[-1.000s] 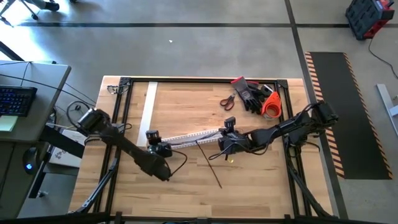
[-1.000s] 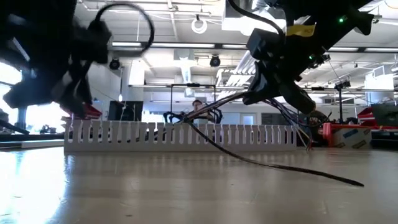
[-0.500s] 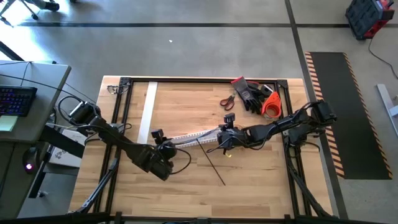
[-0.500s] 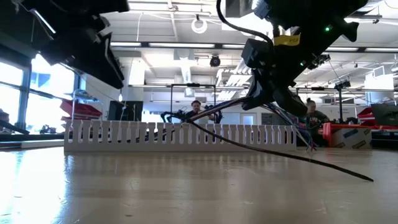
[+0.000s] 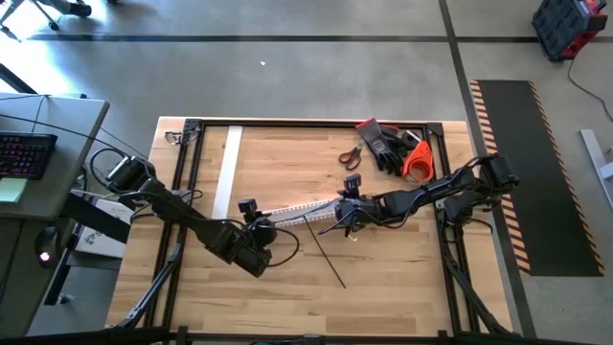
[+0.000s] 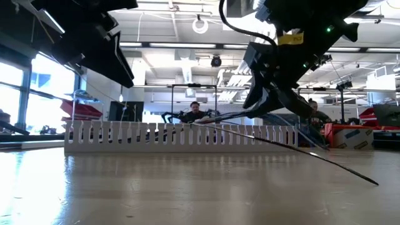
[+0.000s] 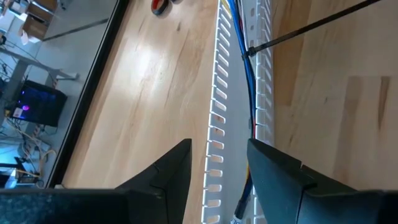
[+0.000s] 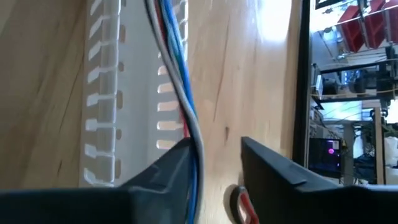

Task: Ziptie cables
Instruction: Put the ziptied cable wires into the white cable duct

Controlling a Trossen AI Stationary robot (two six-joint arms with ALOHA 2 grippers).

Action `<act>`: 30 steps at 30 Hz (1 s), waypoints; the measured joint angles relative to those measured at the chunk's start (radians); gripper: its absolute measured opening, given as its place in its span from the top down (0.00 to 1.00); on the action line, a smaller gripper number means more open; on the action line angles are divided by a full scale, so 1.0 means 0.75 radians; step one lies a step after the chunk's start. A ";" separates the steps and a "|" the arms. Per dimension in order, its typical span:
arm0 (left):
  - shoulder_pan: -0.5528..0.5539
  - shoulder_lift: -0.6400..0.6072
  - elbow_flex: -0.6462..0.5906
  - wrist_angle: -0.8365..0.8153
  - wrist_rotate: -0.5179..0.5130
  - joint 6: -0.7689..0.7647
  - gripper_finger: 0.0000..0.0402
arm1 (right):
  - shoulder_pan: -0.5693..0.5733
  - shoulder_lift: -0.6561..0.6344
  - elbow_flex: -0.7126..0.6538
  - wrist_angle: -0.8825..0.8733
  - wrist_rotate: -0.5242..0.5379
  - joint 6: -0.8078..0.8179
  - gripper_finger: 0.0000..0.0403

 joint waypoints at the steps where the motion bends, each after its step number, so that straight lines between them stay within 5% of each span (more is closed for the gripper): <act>1: 0.000 0.000 0.000 0.001 0.000 0.000 0.66 | 0.006 -0.006 0.001 0.002 0.005 0.000 0.64; 9: 0.000 0.000 0.000 0.053 0.004 0.029 0.66 | 0.079 -0.123 0.001 -0.113 0.149 -0.063 0.48; 17: 0.000 0.000 0.000 0.065 0.007 0.030 0.66 | -0.062 -0.291 -0.014 -0.301 -0.280 0.146 0.55; 23: 0.000 0.000 -0.004 0.118 0.022 0.034 0.66 | -0.199 -0.309 -0.106 -0.217 -0.314 0.228 0.65; 27: 0.000 0.000 -0.007 0.129 0.034 0.034 0.66 | -0.287 -0.306 -0.159 -0.219 -0.560 0.294 0.68; 30: 0.000 0.000 -0.007 0.129 0.035 0.034 0.66 | -0.335 -0.306 -0.192 -0.210 -0.620 0.341 0.67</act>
